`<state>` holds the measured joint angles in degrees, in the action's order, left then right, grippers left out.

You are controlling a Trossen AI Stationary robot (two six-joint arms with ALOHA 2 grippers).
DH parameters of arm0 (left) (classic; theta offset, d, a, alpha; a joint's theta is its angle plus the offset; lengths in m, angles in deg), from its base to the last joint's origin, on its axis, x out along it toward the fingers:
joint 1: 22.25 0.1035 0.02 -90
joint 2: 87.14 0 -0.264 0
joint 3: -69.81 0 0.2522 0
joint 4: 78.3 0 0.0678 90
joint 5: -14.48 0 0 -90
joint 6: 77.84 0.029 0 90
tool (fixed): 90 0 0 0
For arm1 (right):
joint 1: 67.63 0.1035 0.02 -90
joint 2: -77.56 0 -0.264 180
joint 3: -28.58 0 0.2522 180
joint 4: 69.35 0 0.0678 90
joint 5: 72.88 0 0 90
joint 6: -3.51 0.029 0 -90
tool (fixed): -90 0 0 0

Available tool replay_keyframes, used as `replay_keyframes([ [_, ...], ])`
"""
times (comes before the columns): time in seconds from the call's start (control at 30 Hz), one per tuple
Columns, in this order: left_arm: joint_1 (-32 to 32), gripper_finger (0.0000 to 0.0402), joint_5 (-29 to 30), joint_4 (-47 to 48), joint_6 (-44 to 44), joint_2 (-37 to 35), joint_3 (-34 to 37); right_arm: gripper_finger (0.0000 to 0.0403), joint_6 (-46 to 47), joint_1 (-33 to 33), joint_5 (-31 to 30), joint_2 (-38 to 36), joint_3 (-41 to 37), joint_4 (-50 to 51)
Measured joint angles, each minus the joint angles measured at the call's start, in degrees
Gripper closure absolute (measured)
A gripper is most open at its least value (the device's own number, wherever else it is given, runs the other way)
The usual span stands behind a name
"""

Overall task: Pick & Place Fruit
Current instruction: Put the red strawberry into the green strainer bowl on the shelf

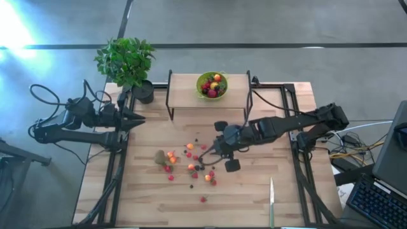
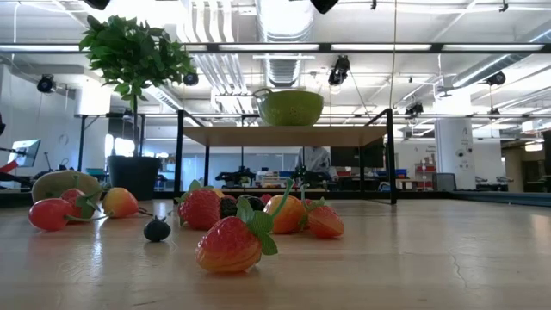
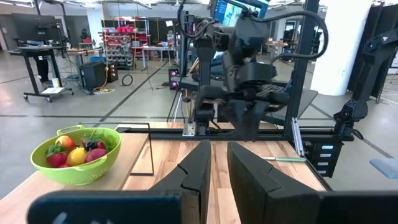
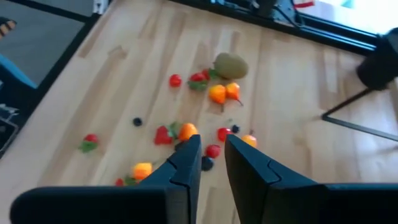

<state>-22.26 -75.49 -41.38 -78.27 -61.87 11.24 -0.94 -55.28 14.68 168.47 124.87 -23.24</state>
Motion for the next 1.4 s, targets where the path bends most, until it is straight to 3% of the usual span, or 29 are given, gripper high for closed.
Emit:
replay_keyframes([
  [0.3,0.0,0.0339,0.01,0.01,-0.01,0.0,0.02,0.0308,-0.02,4.36,0.11,0.0,-5.87,-6.4],
  [0.83,0.0,0.0339,0.01,-0.01,0.0,0.0,0.0,0.0237,0.11,11.27,1.6,1.02,-19.81,-29.94],
  [1.4,-0.04,0.0339,-0.01,0.01,0.0,0.02,0.01,0.0213,1.5,12.93,6.77,16.81,-13.9,-29.05],
])
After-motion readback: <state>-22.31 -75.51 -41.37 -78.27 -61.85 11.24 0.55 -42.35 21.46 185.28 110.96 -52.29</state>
